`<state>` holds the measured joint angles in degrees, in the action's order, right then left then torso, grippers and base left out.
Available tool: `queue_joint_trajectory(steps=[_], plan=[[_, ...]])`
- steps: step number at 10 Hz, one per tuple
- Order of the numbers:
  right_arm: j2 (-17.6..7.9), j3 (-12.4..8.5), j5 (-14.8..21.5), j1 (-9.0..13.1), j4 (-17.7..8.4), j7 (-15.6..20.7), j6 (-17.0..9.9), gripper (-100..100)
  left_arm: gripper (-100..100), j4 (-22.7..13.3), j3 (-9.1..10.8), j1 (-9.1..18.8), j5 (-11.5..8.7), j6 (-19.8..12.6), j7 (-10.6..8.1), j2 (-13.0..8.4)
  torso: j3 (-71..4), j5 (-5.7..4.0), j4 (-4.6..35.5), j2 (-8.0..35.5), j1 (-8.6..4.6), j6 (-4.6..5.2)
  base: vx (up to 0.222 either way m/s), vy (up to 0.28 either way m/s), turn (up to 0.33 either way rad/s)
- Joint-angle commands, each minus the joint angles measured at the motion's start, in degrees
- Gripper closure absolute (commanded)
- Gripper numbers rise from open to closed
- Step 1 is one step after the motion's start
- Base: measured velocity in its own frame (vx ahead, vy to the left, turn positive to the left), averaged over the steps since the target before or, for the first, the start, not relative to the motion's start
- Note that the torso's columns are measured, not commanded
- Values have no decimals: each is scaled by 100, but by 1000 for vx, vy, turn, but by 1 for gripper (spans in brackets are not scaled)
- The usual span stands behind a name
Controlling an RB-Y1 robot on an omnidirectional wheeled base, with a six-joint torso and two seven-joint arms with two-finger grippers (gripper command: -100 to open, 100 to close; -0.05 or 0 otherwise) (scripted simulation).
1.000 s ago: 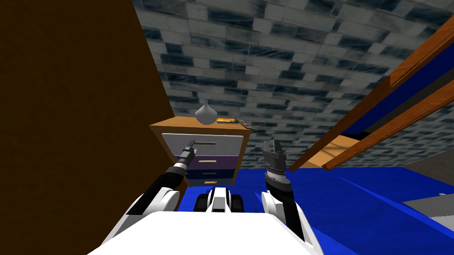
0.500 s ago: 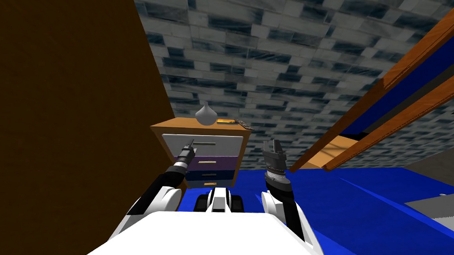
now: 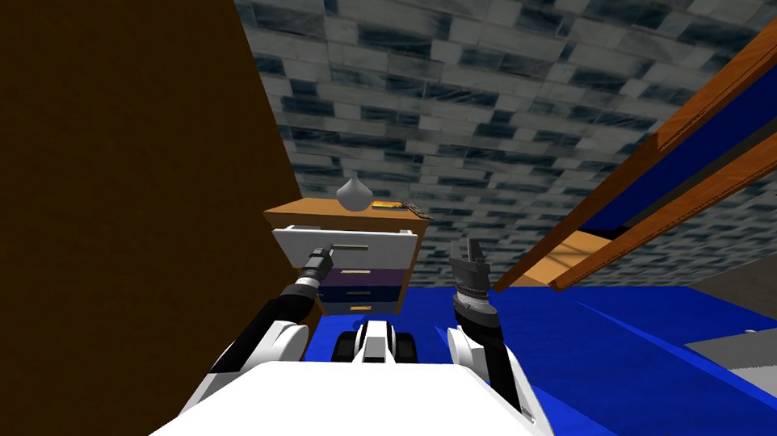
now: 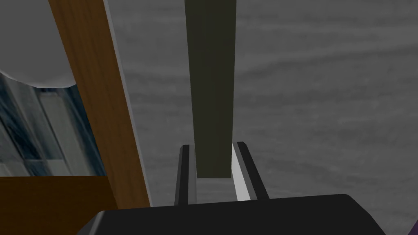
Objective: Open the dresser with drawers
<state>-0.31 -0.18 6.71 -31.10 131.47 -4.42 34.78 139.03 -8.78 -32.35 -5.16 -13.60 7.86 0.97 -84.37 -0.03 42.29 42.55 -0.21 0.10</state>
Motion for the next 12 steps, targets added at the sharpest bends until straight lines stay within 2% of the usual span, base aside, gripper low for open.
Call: queue_joint_trajectory(steps=[1,5,6,12], plan=[[0,0,0,0,0,0,0,0,100,115,-70,-135,-26,-1,22,-37,-7,-3,1,-7,1,2,-198,18,5],[0,0,0,-1,0,0,0,0,100,144,-119,-243,-44,6,35,-69,-13,2,-1,-16,18,-10,-146,4,7],[0,0,0,0,0,0,0,0,-100,226,-145,-150,-39,-159,56,-37,-8,4,2,-11,26,-13,-83,6,59],[-1,-1,0,-3,1,0,1,0,-100,745,-316,294,-24,-1114,214,100,-12,3,3,-14,21,-10,28,2,99]])
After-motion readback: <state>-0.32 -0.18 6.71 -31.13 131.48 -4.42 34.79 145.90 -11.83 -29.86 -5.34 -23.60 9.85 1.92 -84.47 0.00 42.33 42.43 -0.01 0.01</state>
